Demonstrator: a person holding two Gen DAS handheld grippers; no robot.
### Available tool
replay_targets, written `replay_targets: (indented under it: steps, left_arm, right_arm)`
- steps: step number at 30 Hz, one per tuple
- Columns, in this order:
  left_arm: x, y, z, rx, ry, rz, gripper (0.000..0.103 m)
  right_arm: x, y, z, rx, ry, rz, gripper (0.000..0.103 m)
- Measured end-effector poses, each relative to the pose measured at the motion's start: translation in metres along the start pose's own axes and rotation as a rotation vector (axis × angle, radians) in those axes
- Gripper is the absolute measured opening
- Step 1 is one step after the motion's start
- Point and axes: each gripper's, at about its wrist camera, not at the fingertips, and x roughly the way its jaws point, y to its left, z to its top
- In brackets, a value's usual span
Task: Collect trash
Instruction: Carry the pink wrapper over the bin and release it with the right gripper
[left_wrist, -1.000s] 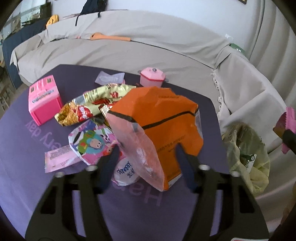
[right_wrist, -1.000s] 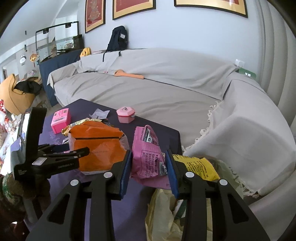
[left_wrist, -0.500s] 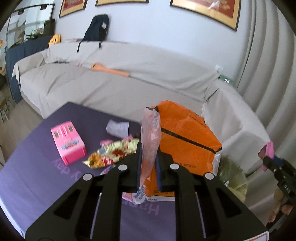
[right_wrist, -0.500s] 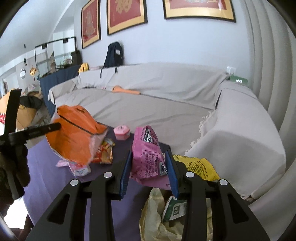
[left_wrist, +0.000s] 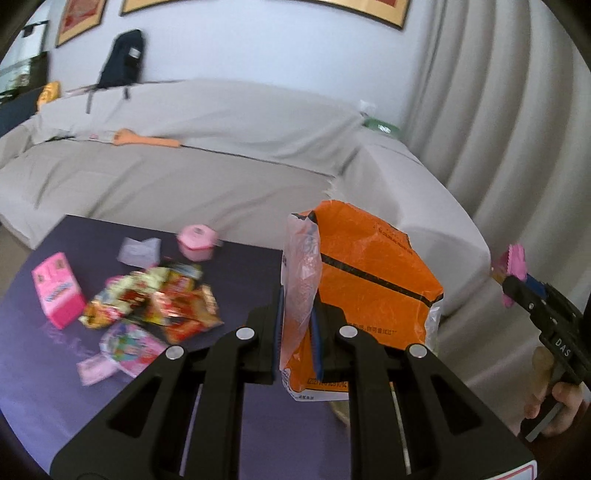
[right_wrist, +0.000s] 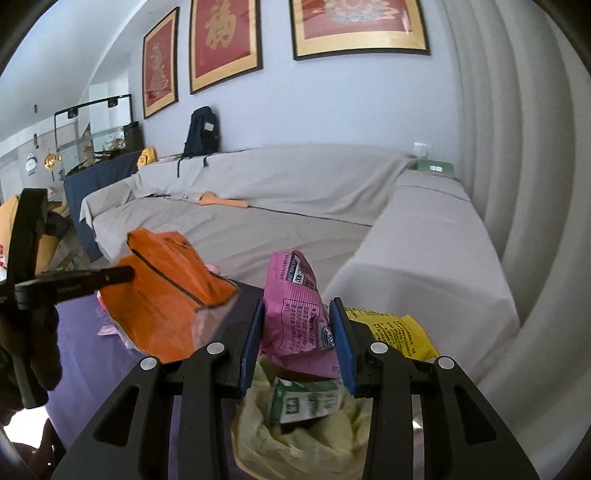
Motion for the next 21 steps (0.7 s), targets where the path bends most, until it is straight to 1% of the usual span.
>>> replay_targets:
  steps: [4,7,12,18,20,21]
  left_arm:
    - [0.020,-0.018,-0.002,0.012,0.022,-0.018,0.012]
    - [0.030,-0.021,-0.001,0.016,0.030,-0.015,0.012]
    - [0.040,-0.007,0.004,-0.001,0.028,0.008,0.012]
    - [0.045,0.021,0.010,-0.046,0.021,0.029,0.012]
    - [0.049,0.029,0.009,-0.057,0.025,0.036,0.012]
    - [0.050,0.033,0.008,-0.060,0.027,0.039,0.012]
  right_arm:
    - [0.004,-0.017,-0.011,0.043,0.007,0.006,0.035]
    - [0.017,-0.029,-0.024,0.101,0.030,0.038,0.035]
    - [0.064,-0.036,-0.053,0.182,0.113,0.110,0.035]
    - [0.124,-0.014,-0.082,0.190,0.213,0.173,0.035]
    - [0.145,-0.002,-0.090,0.174,0.256,0.170,0.035]
    - [0.159,0.003,-0.098,0.163,0.297,0.162,0.035]
